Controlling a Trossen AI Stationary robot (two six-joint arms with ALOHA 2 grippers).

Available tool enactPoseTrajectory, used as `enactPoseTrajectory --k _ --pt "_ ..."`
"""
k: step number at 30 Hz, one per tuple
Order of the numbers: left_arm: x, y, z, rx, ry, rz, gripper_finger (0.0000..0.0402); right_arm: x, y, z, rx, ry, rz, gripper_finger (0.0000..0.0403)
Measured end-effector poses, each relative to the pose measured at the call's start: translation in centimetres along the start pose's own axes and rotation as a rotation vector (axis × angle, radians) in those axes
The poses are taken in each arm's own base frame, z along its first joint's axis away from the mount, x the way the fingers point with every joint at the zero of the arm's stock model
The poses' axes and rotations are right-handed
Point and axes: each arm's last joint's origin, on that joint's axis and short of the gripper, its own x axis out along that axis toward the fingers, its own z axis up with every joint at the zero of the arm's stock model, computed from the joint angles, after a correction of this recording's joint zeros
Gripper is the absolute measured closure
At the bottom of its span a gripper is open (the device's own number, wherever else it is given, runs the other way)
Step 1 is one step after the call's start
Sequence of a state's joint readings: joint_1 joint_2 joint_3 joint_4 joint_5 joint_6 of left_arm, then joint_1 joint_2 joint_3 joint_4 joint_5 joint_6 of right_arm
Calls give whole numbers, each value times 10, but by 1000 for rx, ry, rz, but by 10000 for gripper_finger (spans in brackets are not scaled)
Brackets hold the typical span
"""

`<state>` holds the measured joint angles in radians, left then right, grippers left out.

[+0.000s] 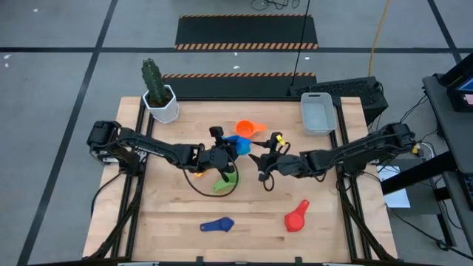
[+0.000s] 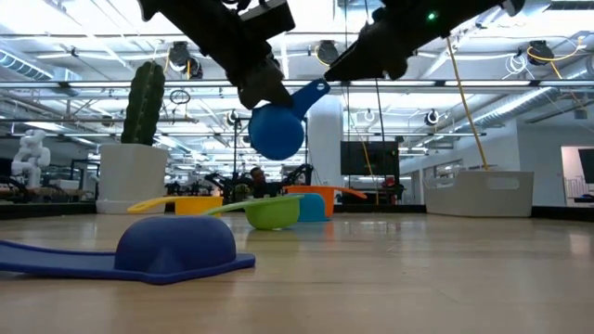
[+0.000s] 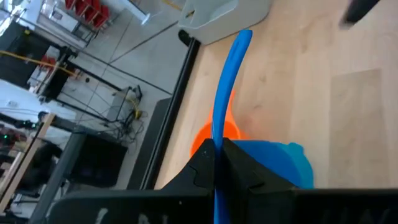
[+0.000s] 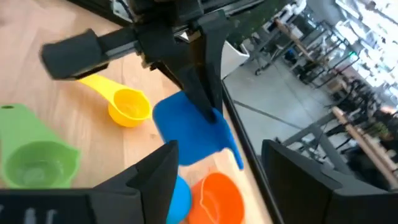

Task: Nest measuring cups in basket
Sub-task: Stack the blue measuring cup on top of the orange measuring cup

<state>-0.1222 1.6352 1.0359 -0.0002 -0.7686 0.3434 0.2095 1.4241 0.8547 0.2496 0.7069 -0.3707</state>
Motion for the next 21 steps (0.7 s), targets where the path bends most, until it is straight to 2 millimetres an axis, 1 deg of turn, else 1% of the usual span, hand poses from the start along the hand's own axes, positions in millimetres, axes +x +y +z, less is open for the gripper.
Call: enactPoseTrajectory --k 3,6,10,13,17,21 --pt "0 0 -1 7 5 0 394 6 6 -2 -67 1 -1 206" --pt "0 0 -1 8 7 0 394 10 10 -4 -115 6 1 239" --pt "0 -1 -2 27 10 -16 393 15 10 -5 -111 -1 -12 285" --pt "0 -1 -2 34 14 -24 392 16 10 -5 -112 2 -16 309" --pt "0 -2 -3 38 17 -29 394 16 9 -5 -142 2 -16 313" --pt "0 -2 -3 40 19 -32 394 16 10 -6 -158 10 -18 291"
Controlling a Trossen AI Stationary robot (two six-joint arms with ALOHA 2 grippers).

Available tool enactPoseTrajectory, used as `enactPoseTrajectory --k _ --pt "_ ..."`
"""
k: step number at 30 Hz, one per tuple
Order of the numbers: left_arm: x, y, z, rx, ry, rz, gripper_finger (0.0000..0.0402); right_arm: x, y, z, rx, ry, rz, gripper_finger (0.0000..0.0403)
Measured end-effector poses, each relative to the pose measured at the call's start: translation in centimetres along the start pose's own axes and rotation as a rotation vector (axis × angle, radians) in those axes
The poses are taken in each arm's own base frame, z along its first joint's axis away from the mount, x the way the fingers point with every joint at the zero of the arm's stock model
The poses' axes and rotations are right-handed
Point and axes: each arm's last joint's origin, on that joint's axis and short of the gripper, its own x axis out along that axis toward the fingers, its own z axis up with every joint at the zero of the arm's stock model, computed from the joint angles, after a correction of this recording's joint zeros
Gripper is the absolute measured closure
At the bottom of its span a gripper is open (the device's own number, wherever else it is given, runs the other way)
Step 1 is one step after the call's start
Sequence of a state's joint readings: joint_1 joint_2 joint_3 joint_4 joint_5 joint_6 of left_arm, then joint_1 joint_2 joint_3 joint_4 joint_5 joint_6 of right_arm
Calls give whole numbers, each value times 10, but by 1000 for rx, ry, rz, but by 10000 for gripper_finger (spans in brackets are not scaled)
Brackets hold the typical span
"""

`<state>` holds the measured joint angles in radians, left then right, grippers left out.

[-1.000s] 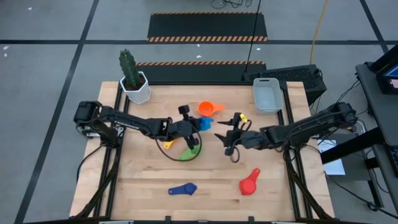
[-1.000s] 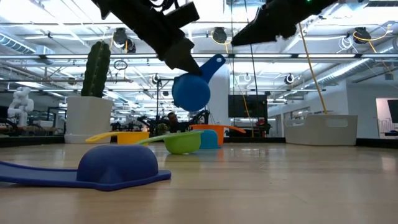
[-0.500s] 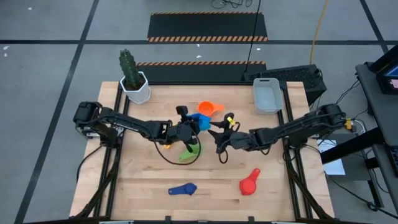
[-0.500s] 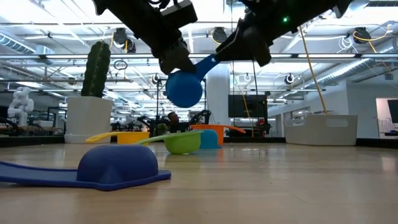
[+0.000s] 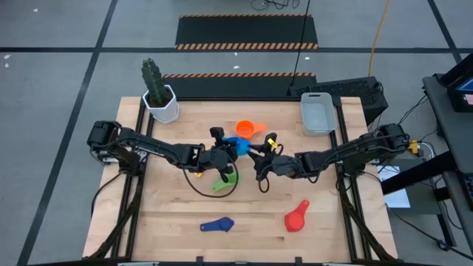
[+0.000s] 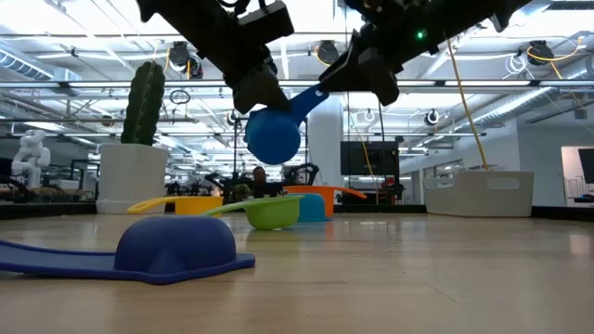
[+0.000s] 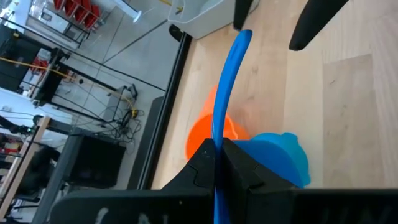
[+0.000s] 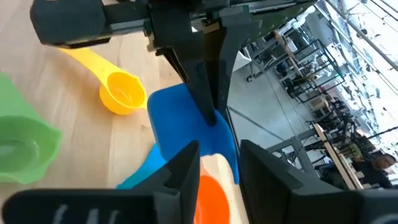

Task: Nest measuring cups in basket
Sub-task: Stack the blue measuring cup on top of the orange measuring cup

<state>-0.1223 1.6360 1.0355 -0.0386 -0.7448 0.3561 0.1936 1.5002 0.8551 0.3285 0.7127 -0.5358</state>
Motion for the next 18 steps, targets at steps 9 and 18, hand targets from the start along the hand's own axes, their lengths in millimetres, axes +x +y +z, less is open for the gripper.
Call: enactPoseTrajectory --k 9,18 --pt "-1 -2 -2 11 18 -9 394 6 -5 -6 -15 29 -4 258" --pt "-4 -5 -1 24 13 -18 394 11 -9 -9 5 -3 63 339"
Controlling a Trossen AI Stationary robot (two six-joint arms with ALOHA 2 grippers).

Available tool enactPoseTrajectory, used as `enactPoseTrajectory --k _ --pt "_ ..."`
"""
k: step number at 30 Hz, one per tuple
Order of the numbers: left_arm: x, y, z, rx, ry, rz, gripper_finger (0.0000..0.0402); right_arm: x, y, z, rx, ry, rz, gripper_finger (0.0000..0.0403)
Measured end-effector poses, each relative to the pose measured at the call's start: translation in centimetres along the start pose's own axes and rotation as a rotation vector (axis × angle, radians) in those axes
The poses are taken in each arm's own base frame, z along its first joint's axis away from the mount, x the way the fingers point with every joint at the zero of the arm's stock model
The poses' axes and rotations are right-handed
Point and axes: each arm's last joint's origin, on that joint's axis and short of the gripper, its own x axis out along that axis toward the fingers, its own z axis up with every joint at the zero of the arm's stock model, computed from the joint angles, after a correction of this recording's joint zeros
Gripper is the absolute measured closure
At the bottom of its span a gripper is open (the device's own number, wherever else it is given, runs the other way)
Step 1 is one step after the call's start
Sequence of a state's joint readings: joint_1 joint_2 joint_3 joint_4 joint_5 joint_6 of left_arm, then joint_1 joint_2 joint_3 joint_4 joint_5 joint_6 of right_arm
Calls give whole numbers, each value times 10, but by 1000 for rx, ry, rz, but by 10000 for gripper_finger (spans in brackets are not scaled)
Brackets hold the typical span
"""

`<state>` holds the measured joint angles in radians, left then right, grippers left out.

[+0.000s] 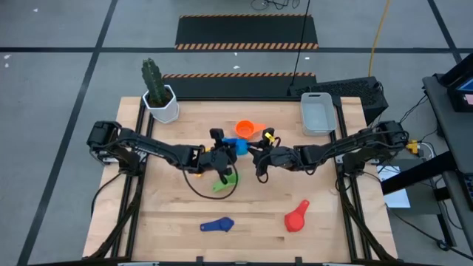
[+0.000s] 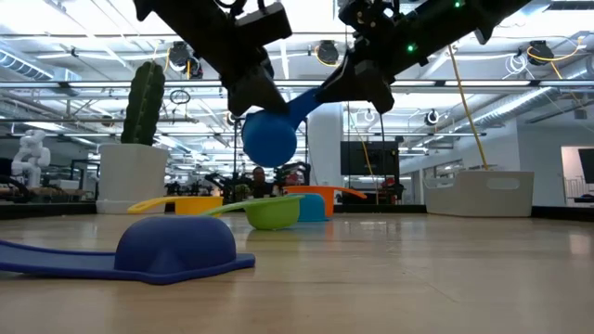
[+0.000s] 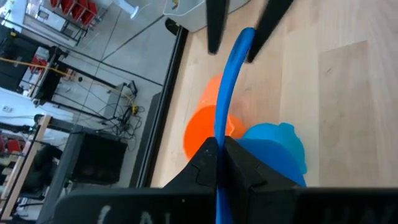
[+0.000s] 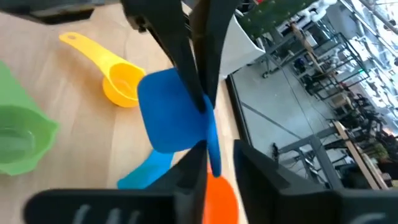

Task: Nest measuring cups in basket
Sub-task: Stack the blue measuring cup on top of the orange measuring cup

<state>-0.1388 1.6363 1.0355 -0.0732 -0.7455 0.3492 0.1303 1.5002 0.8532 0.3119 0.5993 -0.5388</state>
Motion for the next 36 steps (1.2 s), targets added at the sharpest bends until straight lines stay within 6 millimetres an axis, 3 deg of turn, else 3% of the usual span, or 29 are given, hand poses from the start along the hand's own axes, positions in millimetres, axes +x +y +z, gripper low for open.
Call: enactPoseTrajectory --k 5,10,19,23,30,36 --pt "-3 -3 3 21 -22 7 392 1 -1 -1 -4 -8 22 395" --pt "-4 -4 4 23 -29 3 387 2 -1 -2 -5 -8 34 395" --pt "-3 -3 6 -129 -51 -11 261 1 -1 -4 -42 11 53 402" --pt "-7 -2 8 -150 -80 -84 228 0 -5 -6 -23 27 53 402" --pt "-12 18 7 -265 -82 -115 229 -8 -25 -11 -17 53 56 402" --pt "-21 40 -16 -301 -59 -163 250 -21 -41 -21 3 16 96 402"
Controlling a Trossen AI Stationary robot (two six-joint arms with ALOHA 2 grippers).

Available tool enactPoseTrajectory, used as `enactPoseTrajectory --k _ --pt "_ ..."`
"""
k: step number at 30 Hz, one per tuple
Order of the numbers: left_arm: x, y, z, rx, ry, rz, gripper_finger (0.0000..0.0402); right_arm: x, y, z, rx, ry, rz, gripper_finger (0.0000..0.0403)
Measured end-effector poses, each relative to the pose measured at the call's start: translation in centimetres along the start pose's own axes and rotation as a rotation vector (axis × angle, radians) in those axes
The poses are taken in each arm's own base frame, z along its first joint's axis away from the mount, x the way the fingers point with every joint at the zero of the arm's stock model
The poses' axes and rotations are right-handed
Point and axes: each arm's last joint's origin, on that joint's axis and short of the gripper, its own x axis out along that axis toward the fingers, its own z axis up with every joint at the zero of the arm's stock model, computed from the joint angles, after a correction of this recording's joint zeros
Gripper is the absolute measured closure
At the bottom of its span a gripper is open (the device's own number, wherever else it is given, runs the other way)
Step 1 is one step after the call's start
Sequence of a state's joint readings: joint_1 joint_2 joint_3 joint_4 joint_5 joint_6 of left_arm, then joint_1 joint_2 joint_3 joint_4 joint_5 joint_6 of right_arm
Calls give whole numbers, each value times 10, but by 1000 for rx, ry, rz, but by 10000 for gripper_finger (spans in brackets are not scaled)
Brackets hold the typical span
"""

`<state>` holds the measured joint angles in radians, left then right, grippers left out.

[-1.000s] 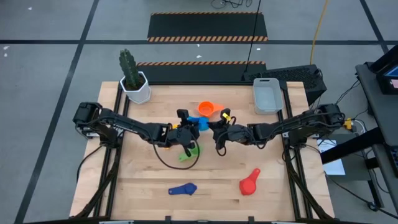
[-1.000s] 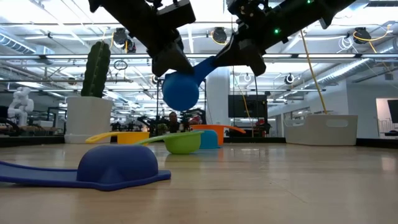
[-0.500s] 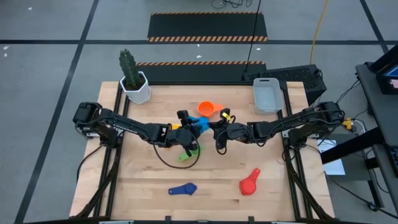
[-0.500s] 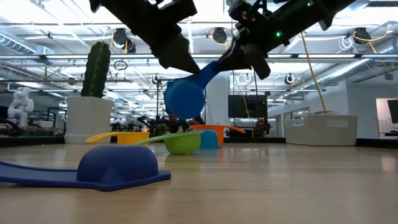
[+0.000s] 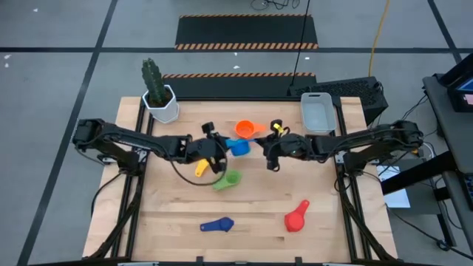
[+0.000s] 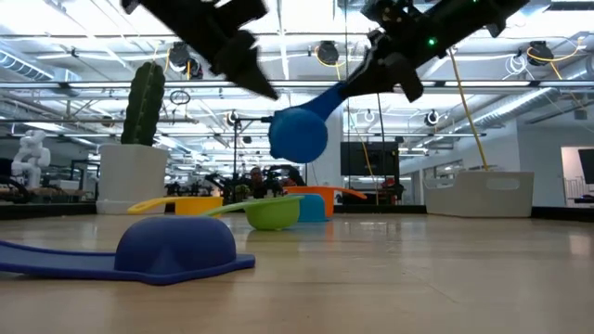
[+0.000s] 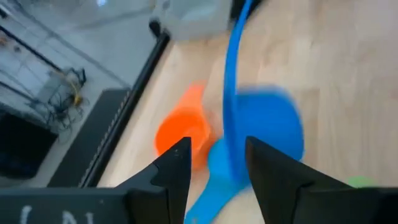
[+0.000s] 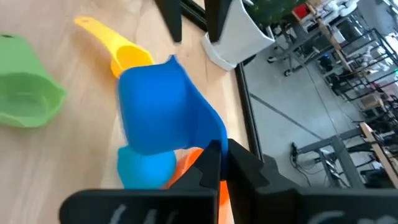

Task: Nest measuring cups in basket
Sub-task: Stack the blue measuring cup on top of the orange measuring cup

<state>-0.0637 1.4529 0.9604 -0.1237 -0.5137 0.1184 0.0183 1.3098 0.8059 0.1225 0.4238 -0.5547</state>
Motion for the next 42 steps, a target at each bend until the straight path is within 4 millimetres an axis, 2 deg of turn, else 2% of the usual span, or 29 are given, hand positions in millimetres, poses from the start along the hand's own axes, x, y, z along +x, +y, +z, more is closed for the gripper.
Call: enactPoseTrajectory --k 8,13,16,19,29,36,42 --pt "-32 28 -36 -143 -146 -16 274 -17 -5 -30 9 -99 -73 403" --pt "-51 34 -55 -229 -188 -34 276 -21 -4 -54 -177 -234 -128 403" --pt "-57 35 -55 -269 -223 -51 276 -21 -3 -73 -317 -300 -169 403" --pt "-57 34 -56 -287 -237 -57 276 -22 -9 -89 -344 -353 -229 403" --pt "-53 34 -58 -285 -242 -45 276 -10 -44 -117 -351 -417 -201 403" --pt "-53 39 -54 -276 -287 -27 276 1 -52 -135 -372 -439 -196 403" --pt "-52 40 -54 -278 -292 -31 276 19 -56 -141 -353 -456 -180 403"
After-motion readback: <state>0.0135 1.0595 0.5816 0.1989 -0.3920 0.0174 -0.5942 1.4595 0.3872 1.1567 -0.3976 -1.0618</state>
